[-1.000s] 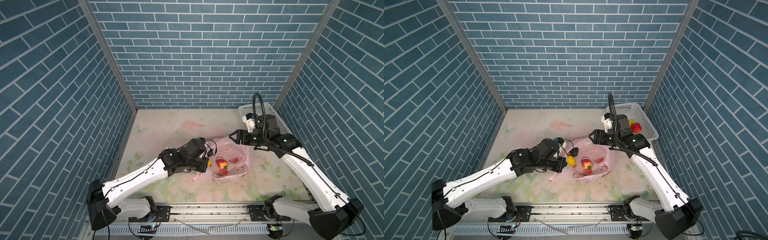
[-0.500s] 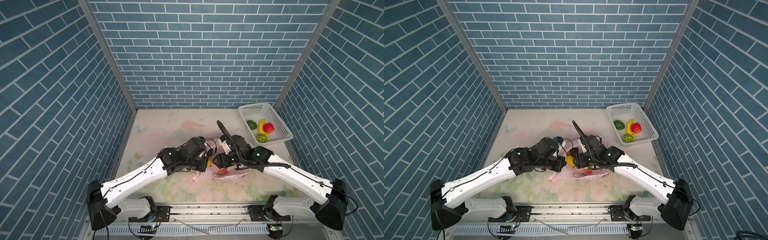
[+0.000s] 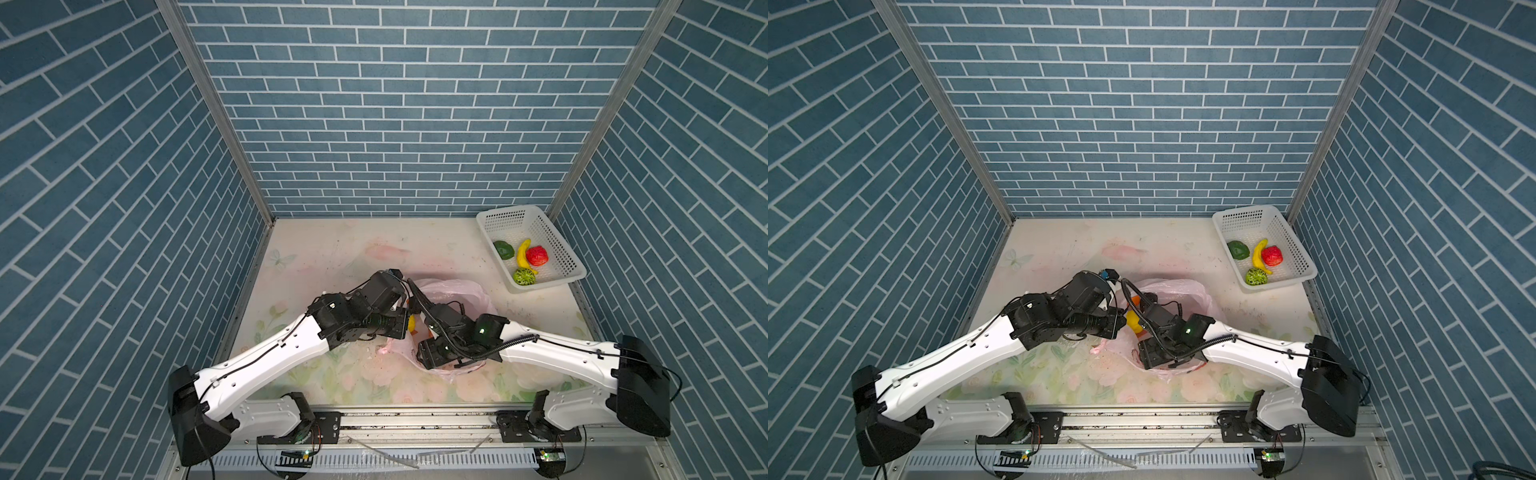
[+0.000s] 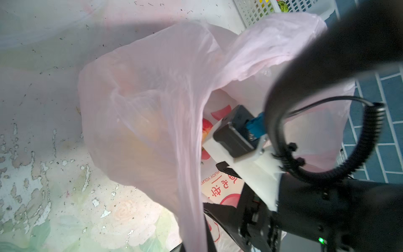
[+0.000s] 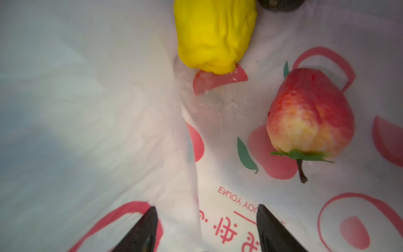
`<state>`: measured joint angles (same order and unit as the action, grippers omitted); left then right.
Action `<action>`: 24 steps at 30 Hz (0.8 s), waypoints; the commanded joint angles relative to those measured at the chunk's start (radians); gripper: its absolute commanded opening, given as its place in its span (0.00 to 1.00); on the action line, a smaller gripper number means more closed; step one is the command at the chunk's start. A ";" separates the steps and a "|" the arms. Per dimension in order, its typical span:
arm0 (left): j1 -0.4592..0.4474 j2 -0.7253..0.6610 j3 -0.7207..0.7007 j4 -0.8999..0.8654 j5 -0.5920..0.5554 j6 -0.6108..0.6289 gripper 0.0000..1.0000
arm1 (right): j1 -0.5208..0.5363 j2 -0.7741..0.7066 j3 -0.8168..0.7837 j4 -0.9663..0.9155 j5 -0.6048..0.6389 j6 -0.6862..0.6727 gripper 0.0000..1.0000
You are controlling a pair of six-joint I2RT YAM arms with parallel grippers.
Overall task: Untie the knot of the plastic bag and take out the fruit
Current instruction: Pick up the fruit from the plastic bag.
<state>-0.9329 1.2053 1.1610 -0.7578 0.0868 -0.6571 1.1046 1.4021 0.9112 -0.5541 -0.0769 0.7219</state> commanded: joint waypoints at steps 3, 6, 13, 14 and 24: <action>0.017 -0.003 0.001 0.009 0.021 0.013 0.00 | 0.003 0.078 0.011 -0.016 -0.065 0.046 0.74; 0.018 -0.015 -0.015 0.019 0.035 0.000 0.00 | -0.005 0.103 0.021 -0.016 -0.067 0.059 0.78; 0.016 -0.043 -0.056 0.008 0.062 -0.010 0.00 | -0.074 0.121 0.022 0.057 -0.058 0.122 0.79; 0.016 -0.041 -0.061 0.005 0.069 -0.009 0.00 | -0.087 0.122 0.026 0.073 -0.058 0.132 0.80; 0.016 -0.005 -0.057 0.019 0.097 0.002 0.00 | -0.135 0.171 0.020 0.289 0.012 0.293 0.81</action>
<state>-0.9184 1.1843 1.1099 -0.7422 0.1642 -0.6643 0.9722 1.5547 0.9154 -0.3424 -0.1192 0.9184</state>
